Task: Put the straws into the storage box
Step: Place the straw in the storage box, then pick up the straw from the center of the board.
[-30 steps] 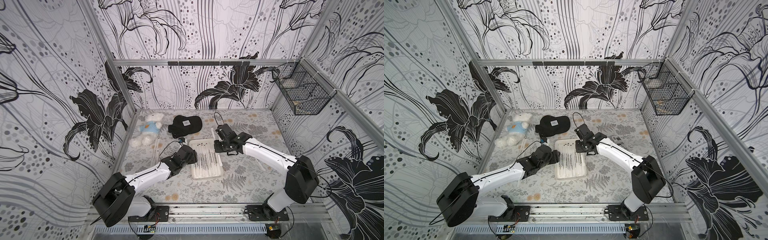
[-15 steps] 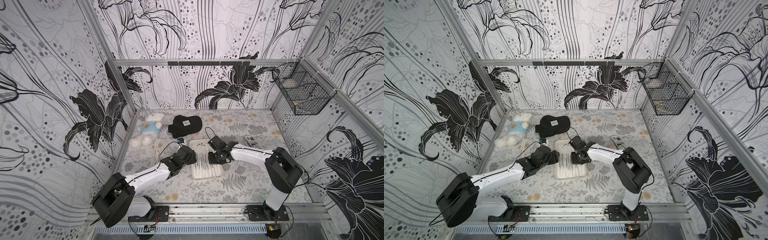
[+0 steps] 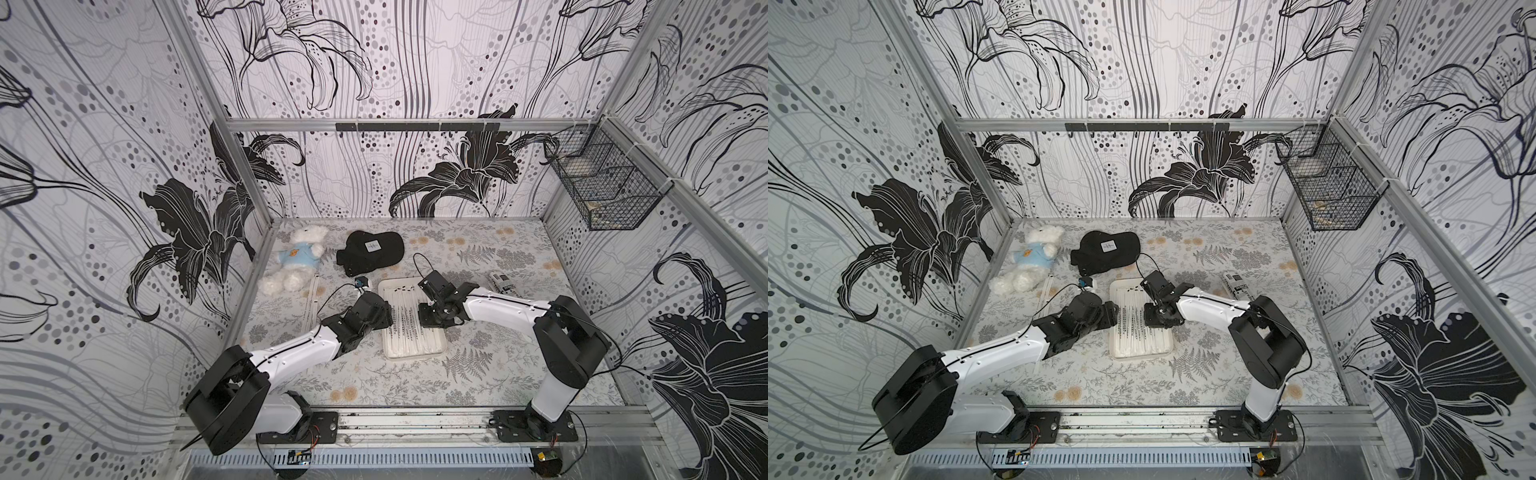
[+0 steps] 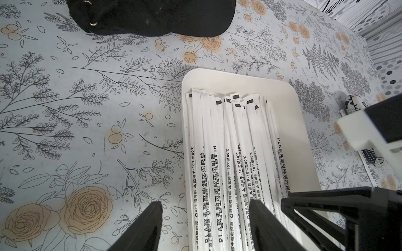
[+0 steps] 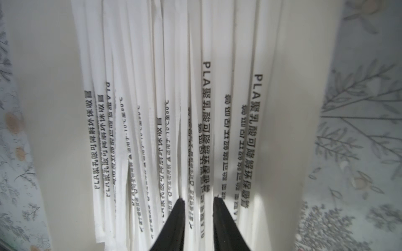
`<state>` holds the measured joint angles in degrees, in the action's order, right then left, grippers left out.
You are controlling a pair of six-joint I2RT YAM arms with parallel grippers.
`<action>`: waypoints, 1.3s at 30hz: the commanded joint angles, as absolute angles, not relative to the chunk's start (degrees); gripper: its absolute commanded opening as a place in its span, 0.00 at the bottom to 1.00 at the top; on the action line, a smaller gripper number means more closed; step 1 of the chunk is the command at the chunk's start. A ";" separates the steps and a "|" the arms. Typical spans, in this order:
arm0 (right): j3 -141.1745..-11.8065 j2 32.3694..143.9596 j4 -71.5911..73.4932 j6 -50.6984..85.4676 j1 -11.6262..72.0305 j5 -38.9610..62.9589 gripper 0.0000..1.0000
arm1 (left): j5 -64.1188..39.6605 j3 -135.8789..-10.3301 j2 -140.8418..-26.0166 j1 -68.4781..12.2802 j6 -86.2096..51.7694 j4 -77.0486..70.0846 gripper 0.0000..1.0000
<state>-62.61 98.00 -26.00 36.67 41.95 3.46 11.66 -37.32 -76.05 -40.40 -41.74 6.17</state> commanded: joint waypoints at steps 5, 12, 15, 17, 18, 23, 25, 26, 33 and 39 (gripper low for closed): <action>-56.46 82.85 -34.58 32.18 26.95 -1.16 0.27 | 14.41 -38.44 -72.68 -40.14 -39.72 6.95 0.69; -46.91 78.28 -30.34 30.41 8.22 -4.35 0.39 | 12.69 -40.75 -77.35 -45.04 -40.77 4.66 0.70; -45.16 79.65 -27.09 30.20 3.77 -4.34 0.47 | 11.31 -40.89 -79.69 -46.38 -41.95 2.90 0.70; -44.80 80.54 -25.78 30.08 2.29 -5.49 0.51 | 10.64 -40.44 -80.09 -46.50 -42.35 2.06 0.70; -44.58 80.87 -25.02 29.76 1.58 -5.63 0.53 | 10.79 -40.15 -79.96 -46.49 -42.23 1.85 0.70; -42.71 82.85 -22.18 28.54 -0.75 -7.83 0.63 | 12.07 -40.00 -79.57 -46.41 -40.89 3.04 0.70; -41.78 83.43 -20.69 28.18 -1.63 -7.42 0.64 | 12.04 -40.16 -79.75 -46.41 -40.61 3.11 0.70; -41.37 83.81 -20.09 28.08 -1.92 -7.20 0.65 | 12.02 -40.17 -79.87 -46.41 -40.54 3.00 0.70; -42.28 86.82 -19.73 26.89 -2.29 -3.62 0.63 | 12.64 -40.23 -79.51 -46.02 -40.25 3.02 0.70; -40.52 86.58 -21.15 27.84 -0.78 1.70 0.57 | 13.10 -39.20 -77.79 -44.71 -40.17 3.08 0.70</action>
